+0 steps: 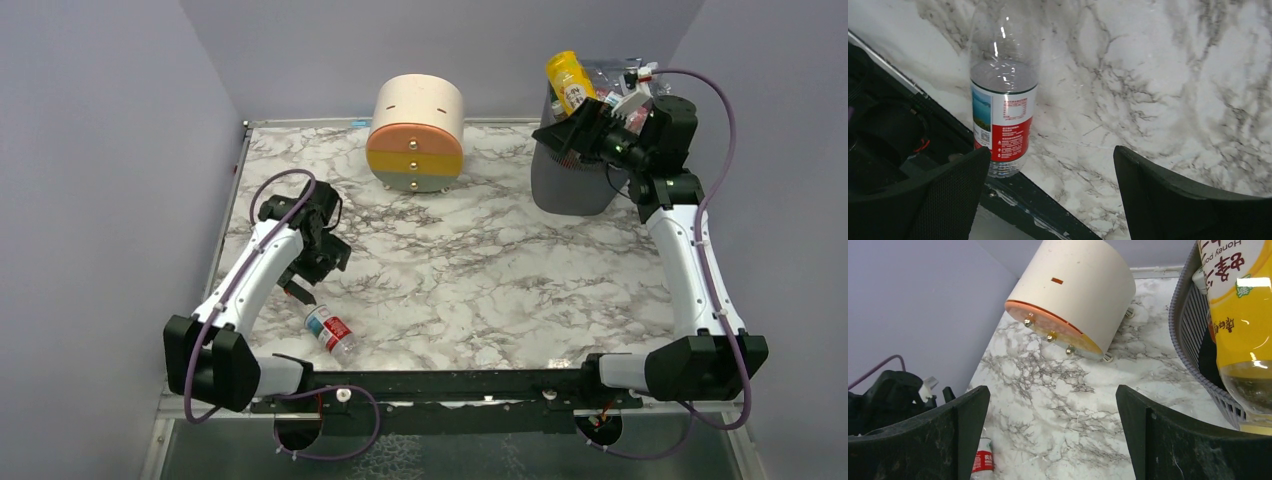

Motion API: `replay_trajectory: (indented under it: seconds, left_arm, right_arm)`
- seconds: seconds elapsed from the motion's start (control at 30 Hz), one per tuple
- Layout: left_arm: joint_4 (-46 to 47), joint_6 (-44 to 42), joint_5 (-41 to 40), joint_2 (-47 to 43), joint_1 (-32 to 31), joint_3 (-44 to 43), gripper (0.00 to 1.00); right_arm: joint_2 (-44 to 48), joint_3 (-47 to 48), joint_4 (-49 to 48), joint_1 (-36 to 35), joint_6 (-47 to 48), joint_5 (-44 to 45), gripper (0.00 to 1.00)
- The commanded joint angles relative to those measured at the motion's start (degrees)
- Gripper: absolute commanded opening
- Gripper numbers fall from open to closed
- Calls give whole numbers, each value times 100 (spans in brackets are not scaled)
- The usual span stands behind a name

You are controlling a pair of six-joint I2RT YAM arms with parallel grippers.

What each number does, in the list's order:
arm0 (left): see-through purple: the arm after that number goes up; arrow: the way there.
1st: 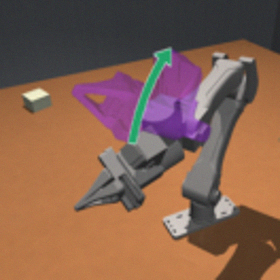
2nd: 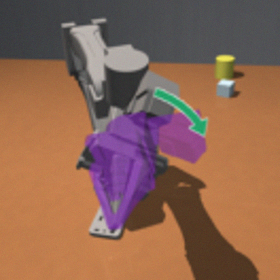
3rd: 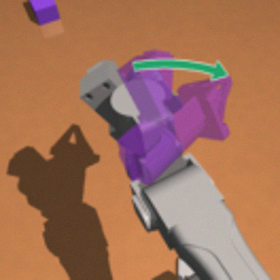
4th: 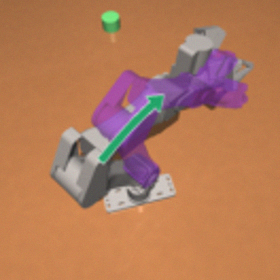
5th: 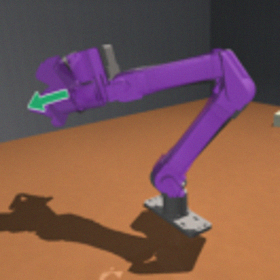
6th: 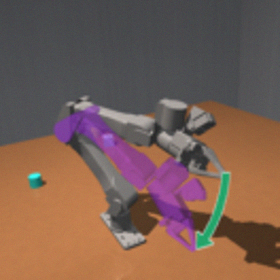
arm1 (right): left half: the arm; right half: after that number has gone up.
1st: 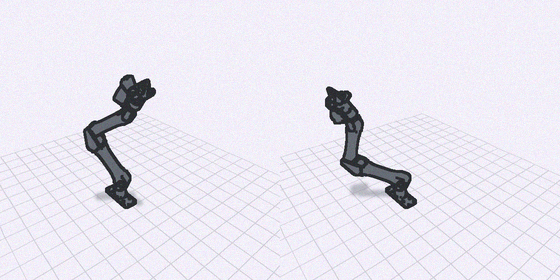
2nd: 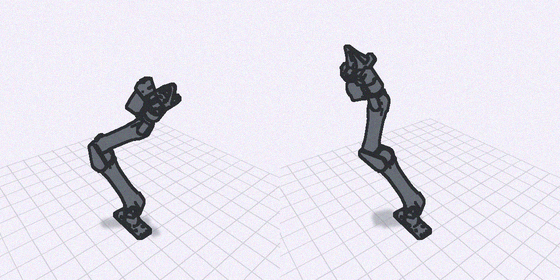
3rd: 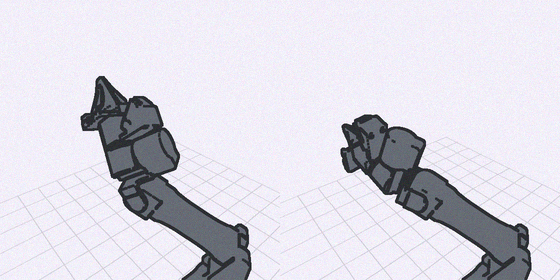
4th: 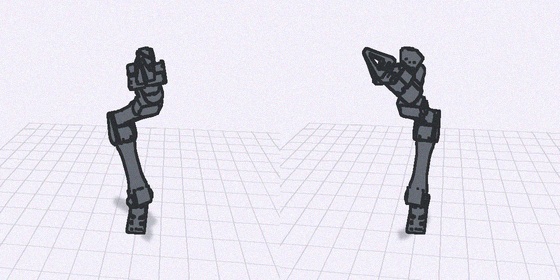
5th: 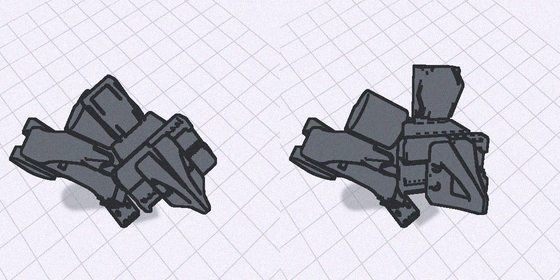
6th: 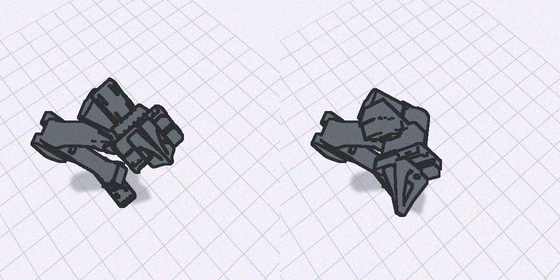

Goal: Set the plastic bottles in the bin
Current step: Pick up the plastic bottle at the center of the board.

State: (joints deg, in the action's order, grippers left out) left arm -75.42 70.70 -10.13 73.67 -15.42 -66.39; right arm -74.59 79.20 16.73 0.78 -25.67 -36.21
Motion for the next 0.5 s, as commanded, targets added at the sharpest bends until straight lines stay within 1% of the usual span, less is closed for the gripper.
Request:
replay_trajectory:
  seconds: [0.0, 0.47]
  left_arm:
    - [-336, 669, -147, 206, 22, 327, 99]
    - [-521, 1125, -590, 886, 14, 1029, 98]
  right_arm:
    - [38, -133, -287, -72, -35, -331, 100]
    - [23, -376, -429, -154, -49, -448, 100]
